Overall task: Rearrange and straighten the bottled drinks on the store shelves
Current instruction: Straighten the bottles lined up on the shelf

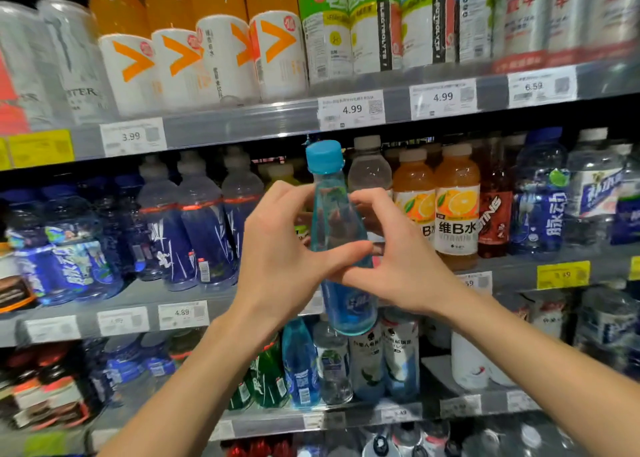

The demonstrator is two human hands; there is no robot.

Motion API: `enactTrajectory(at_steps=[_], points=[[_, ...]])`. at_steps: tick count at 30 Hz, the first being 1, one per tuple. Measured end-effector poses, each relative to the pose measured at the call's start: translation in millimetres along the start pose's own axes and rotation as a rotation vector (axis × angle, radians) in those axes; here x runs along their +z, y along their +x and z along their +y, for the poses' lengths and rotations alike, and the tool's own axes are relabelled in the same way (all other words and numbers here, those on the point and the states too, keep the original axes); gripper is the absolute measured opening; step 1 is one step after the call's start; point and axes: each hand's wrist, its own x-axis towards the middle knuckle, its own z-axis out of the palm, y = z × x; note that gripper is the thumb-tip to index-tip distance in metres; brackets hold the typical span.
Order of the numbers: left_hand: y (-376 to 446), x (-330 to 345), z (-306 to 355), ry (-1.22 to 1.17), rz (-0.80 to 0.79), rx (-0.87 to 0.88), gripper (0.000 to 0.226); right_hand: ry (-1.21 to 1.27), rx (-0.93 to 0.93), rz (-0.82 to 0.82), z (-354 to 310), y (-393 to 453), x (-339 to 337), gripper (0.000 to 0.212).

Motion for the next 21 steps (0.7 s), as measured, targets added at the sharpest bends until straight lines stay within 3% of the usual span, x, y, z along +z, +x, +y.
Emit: enactTrajectory(at_steps=[5,7,9,11,14,17,19,21], points=[[-36.1,5.0,-11.8,-0.08,-0.176,-0.108,0.064,-0.01,0.103,-0.092,10.8,-28.2,16.4,0.066],[-53.7,12.0,-23.0,-0.143,-0.247,-0.157,0.049,-0.021,0.154,-0.074,18.2,-44.0,25.4,0.066],[-74.9,18.9,-37.5,-0.253,-0.278,-0.263,0.039,0.011,0.224,-0.072,26.4,-63.4,36.5,0.068],[-101.1,25.7,-55.9,-0.321,-0.266,-0.377,0.047,0.004,0.291,-0.059,36.3,-84.0,47.5,0.069],[-141.6,36.8,-84.0,-0.188,-0.322,-0.5,0.038,-0.021,0.372,-0.044,50.5,-109.7,58.1,0.062],[-172.7,52.6,-113.1,0.045,-0.523,-0.537,0.017,-0.049,0.414,-0.041,61.4,-124.1,66.9,0.062],[-186.3,64.5,-126.9,0.162,-0.654,-0.532,0.037,-0.061,0.427,-0.042,66.5,-130.1,73.9,0.064],[-190.2,73.7,-131.1,0.171,-0.66,-0.525,0.06,-0.063,0.437,-0.037,70.5,-135.2,80.2,0.064]])
